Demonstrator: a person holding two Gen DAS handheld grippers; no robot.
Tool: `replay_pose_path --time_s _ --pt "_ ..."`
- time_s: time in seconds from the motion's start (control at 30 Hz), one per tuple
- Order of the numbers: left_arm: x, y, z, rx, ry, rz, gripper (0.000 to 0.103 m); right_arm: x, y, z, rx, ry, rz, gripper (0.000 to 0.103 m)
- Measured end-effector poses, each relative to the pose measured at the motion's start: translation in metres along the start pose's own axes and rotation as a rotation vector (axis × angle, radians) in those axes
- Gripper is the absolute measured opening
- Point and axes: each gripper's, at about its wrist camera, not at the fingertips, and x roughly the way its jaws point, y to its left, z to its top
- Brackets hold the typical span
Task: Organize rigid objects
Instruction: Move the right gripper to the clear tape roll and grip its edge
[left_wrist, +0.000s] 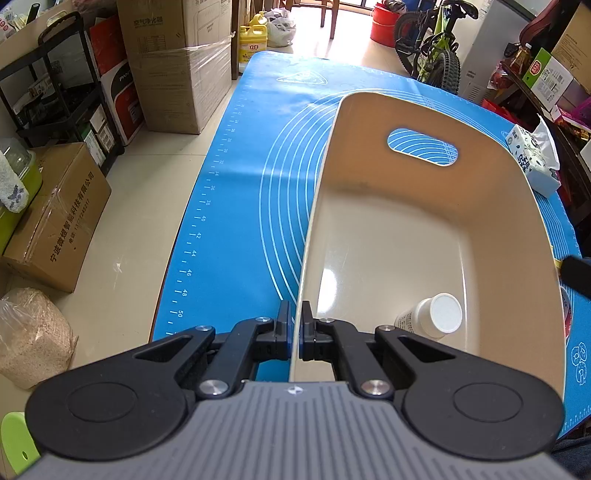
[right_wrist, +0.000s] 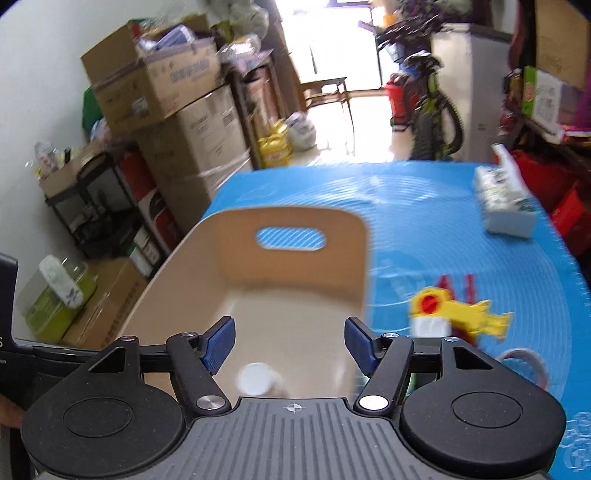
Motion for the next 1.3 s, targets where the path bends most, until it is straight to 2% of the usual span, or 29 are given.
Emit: replay_pose_path --time_s 0.13,0.37,0.6,0.83,1.1,1.2,1.3 --pt "0.0 0.0 0.0 0.0 0.0 0.0 0.005 -0.014 -0.033 0.0 -0.001 -0.034 -0.079 0.073" --pt "0.0 0.0 0.0 0.0 0.0 0.0 0.005 -0.02 -0.09 -0.012 0.018 -0.034 -0.236 0.073" --pt "0.0 0.0 -0.001 -0.001 0.001 0.003 0.005 -0.004 -0.129 -0.037 0.022 0.035 -0.319 0.073" --pt "-0.001 0.0 -0.001 0.002 0.002 0.005 0.005 0.015 -0.145 -0.064 -0.019 0.132 -0.335 0.073" --pt "-0.001 0.0 -0.001 0.004 0.002 0.005 0.005 0.033 -0.141 -0.068 -0.105 0.19 -0.317 0.068" --pt "-0.001 0.0 -0.001 0.002 0.002 0.004 0.005 0.041 -0.142 -0.069 -0.122 0.219 -0.307 0.062" --pt "-0.001 0.0 -0.001 0.002 0.002 0.003 0.005 0.05 -0.145 -0.068 -0.124 0.253 -0.287 0.051"
